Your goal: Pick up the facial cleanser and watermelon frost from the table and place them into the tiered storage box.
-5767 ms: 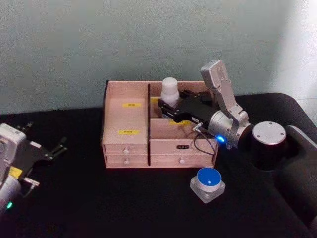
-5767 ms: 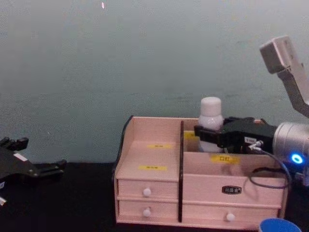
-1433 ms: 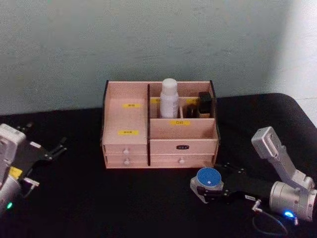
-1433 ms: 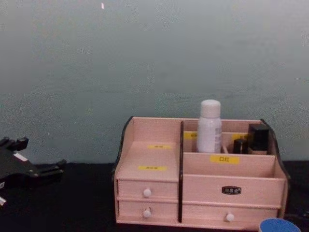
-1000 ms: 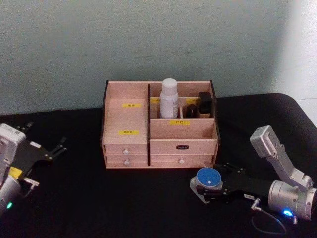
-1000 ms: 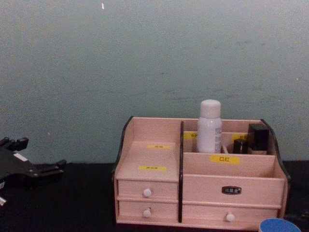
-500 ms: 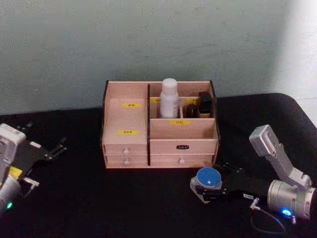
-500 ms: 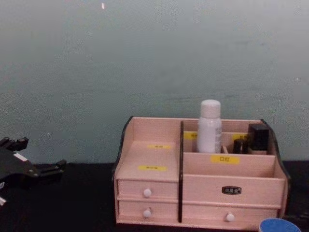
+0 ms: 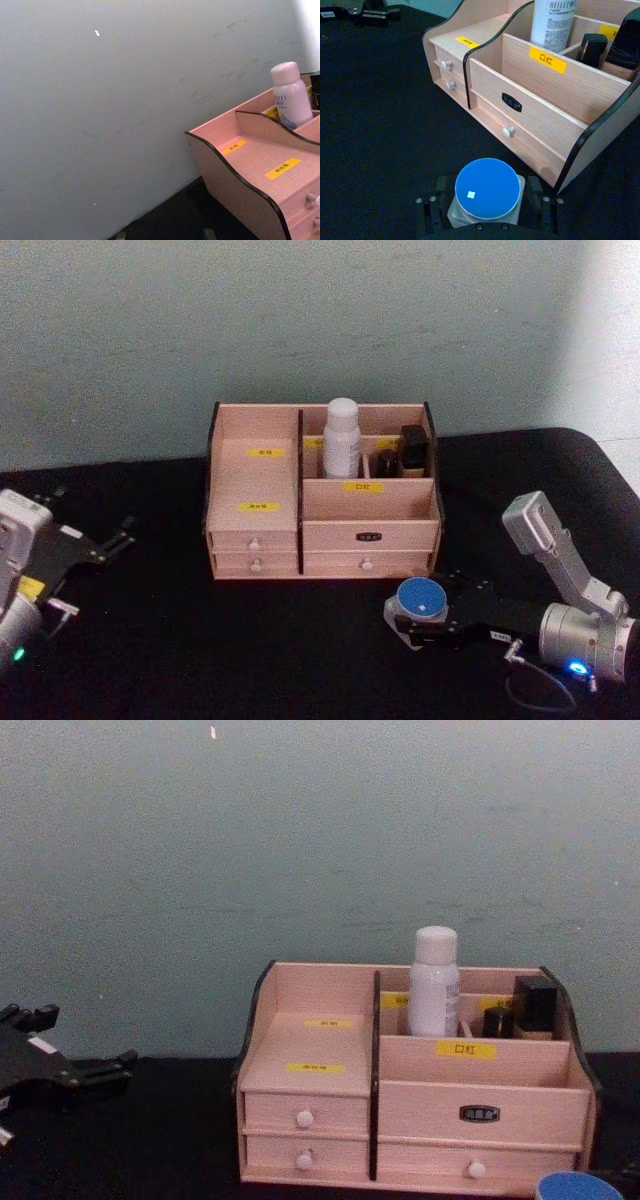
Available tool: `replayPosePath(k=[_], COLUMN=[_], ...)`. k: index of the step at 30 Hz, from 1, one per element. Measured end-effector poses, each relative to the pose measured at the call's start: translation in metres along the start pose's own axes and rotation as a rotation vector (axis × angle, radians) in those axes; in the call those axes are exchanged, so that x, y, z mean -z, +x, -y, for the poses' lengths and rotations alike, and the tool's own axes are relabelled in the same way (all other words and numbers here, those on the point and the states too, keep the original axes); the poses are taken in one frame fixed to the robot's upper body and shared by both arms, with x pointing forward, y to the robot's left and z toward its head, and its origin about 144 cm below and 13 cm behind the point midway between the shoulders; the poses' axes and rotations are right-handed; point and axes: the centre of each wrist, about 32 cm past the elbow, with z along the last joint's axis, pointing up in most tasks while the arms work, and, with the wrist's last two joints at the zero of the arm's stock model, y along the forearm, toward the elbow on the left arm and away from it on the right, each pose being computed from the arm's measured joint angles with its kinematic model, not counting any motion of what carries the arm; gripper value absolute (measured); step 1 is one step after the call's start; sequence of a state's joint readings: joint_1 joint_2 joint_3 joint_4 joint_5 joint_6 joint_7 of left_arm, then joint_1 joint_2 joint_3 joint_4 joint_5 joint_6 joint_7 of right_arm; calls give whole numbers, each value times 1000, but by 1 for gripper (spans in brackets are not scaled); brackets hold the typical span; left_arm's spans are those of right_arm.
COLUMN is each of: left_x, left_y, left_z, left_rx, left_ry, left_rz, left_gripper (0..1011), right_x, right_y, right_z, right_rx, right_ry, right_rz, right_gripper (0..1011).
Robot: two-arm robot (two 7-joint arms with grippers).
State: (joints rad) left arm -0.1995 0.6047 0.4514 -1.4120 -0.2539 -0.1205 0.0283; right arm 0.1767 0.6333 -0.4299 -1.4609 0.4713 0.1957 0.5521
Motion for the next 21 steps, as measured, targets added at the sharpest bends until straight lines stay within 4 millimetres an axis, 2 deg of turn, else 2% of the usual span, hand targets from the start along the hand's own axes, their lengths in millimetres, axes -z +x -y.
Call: replayPosePath(k=[21], left_x=[0], left_y=[0], left_z=[0], left_rx=[0], left_ry=[0], left_rz=[0], left_gripper=[1001], right_x=[0], right_y=[0], right_z=[0], right_rx=[3], right_ry=[0], right_rz=[-4], right_gripper=[1000])
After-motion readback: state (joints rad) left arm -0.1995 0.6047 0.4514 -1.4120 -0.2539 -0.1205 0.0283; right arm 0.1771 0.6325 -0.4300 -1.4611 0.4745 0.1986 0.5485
